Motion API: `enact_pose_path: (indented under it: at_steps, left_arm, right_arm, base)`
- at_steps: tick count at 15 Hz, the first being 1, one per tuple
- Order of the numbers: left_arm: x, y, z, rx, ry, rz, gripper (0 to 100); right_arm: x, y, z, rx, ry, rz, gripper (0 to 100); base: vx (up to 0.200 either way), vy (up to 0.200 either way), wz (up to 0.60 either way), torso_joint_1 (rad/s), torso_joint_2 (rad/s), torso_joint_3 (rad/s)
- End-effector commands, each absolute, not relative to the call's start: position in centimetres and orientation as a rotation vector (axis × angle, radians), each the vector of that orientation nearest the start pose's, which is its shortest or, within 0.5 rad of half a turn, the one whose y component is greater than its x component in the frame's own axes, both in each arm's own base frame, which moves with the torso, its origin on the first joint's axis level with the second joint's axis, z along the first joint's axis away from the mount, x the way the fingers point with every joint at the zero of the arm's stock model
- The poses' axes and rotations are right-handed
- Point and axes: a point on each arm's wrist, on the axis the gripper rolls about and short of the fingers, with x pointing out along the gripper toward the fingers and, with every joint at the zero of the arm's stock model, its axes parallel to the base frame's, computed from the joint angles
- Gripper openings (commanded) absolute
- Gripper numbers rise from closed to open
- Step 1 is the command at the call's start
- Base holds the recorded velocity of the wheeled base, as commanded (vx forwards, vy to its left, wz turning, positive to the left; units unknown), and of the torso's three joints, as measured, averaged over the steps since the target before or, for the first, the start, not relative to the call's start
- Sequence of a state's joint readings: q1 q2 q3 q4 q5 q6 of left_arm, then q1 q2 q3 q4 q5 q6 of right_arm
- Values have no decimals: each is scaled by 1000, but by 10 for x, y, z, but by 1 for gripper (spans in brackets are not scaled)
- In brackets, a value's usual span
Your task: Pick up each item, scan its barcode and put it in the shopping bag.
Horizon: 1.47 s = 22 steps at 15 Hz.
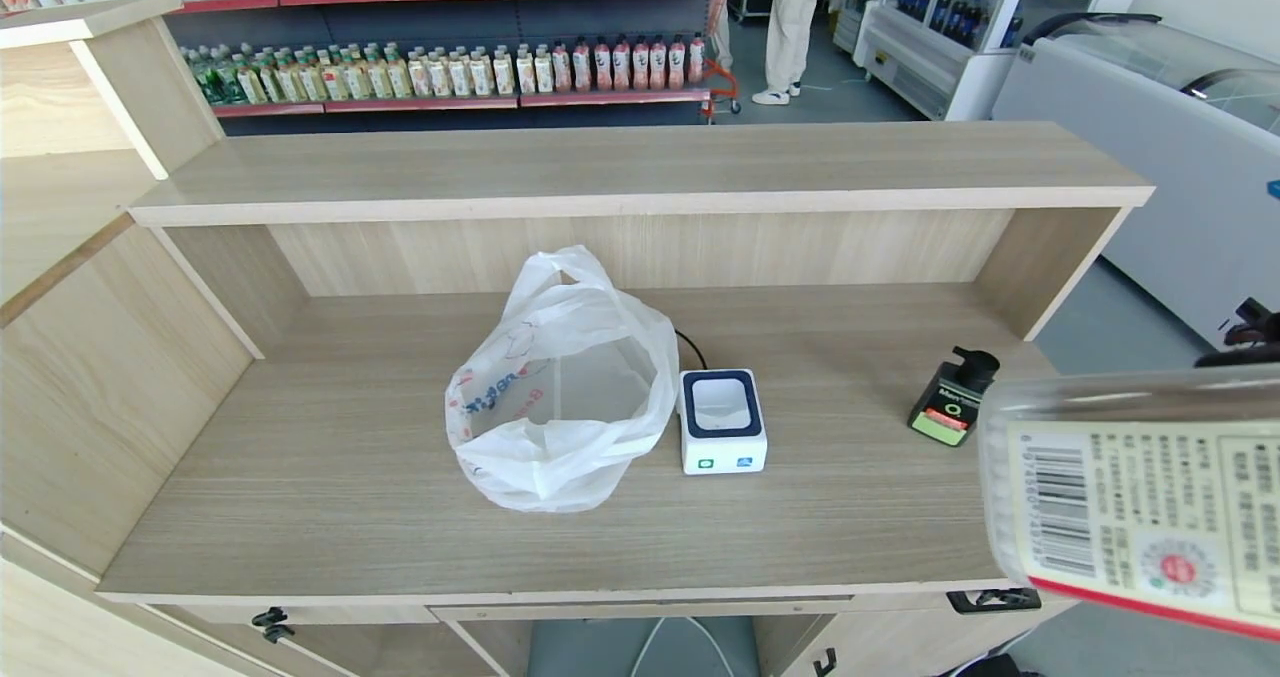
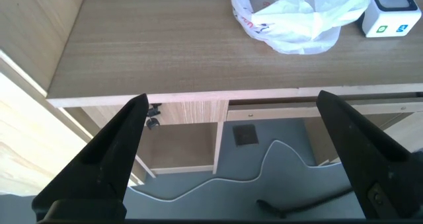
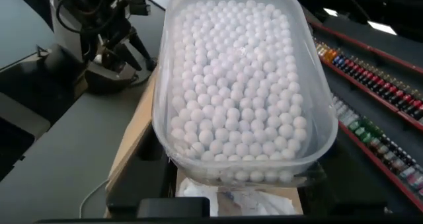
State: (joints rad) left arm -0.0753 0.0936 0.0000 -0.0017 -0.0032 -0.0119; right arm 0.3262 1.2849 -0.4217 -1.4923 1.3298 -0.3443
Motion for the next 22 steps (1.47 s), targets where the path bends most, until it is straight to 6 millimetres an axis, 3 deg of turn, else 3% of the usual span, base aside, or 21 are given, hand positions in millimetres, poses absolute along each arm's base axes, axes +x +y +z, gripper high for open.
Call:
enact_pose_path:
  at_steps: [1, 6, 10, 15, 16, 22]
  left_arm:
    - [-15, 1, 77, -9, 94, -78, 100]
    - [-15, 1, 77, -9, 94, -78, 100]
    - [-15, 1, 78, -9, 92, -78, 100]
    - [-15, 1, 78, -9, 92, -78, 100]
    - [-15, 1, 77, -9, 94, -78, 100]
    - [-15, 1, 77, -9, 94, -78, 100]
  right_arm:
    - [155, 77, 253, -587, -882, 1510, 0]
    - [159, 85, 254, -568, -889, 1534, 0]
    - [138, 52, 245, -83, -204, 936, 0]
    - [150, 24, 244, 233, 179, 226, 0]
    - [152, 24, 244, 276, 220, 203, 0]
    - [151, 24, 242, 99, 212, 198, 0]
  base:
    - [0, 0, 0, 0, 0, 0]
    - [0, 0, 0, 0, 0, 0]
    - [0, 0, 0, 0, 0, 0]
    - [0, 0, 0, 0, 0, 0]
    - [0, 0, 0, 0, 0, 0]
    - [0, 0, 0, 0, 0, 0]
